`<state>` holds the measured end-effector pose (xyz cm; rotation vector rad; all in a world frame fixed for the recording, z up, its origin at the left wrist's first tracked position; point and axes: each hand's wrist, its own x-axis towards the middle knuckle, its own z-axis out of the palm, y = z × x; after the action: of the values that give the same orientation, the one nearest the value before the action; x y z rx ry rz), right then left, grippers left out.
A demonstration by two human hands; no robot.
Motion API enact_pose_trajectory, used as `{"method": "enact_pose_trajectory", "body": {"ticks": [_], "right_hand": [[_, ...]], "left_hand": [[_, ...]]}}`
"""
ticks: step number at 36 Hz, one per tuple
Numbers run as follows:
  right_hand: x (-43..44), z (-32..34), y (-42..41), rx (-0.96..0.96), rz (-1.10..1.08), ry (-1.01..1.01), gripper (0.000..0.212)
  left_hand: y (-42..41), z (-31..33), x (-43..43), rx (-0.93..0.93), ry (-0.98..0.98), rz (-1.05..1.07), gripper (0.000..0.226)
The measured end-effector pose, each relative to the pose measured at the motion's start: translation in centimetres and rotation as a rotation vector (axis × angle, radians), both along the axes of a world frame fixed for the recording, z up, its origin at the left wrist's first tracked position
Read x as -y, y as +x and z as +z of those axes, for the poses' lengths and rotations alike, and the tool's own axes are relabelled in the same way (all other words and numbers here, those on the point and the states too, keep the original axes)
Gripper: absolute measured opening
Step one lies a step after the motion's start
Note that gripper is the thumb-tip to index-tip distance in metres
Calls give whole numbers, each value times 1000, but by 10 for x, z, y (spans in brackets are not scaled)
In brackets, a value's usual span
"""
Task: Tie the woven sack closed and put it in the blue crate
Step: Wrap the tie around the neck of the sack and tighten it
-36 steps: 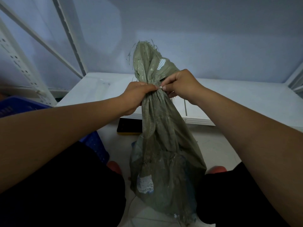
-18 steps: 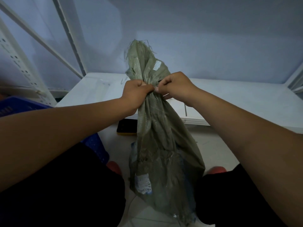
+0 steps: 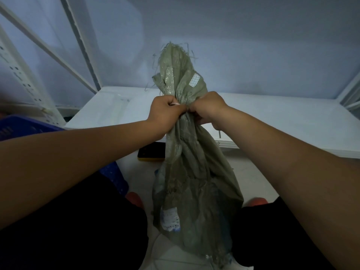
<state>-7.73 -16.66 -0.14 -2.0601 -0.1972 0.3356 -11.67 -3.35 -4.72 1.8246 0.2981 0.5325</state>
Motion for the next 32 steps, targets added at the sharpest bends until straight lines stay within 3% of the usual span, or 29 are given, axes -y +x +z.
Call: {"method": "enact_pose_trajectory", "body": {"ticks": [6, 8, 13, 16, 19, 21, 23, 25, 26, 28, 30, 32], "right_hand": [[-1, 9, -6, 79, -2, -169, 11], [-3, 10, -7, 96, -43, -226, 19], [-4, 7, -7, 72, -90, -271, 20], [-2, 4, -6, 60, -41, -298, 19], [0, 3, -6, 72, -30, -289, 22], [2, 2, -8, 85, -44, -291, 21], [2, 1, -9, 104, -25, -304, 18], [1, 0, -11, 143, 7, -304, 17], [1, -1, -12, 173, 27, -314, 17], [0, -4, -12, 254, 59, -360, 12], [-1, -4, -13, 313, 95, -398, 8], [-1, -5, -12, 325, 114, -424, 11]], "left_hand": [[-1, -3, 9, -56, -94, 26, 17], [-1, -2, 13, -45, -86, 29, 14], [-2, 1, 22, -59, 1, 49, 56], [-2, 0, 25, -96, -41, 62, 67], [-1, 1, 28, -131, -150, 123, 67], [1, 6, 28, -168, -338, 200, 72], [1, 12, 27, -238, -539, 243, 85], [2, 13, 21, -310, -659, 152, 103], [2, 13, 19, -358, -669, 61, 100], [-3, 18, 22, -422, -610, -113, 64], [-4, 20, 23, -503, -562, -183, 38], [-5, 22, 22, -577, -546, -173, 29]]}}
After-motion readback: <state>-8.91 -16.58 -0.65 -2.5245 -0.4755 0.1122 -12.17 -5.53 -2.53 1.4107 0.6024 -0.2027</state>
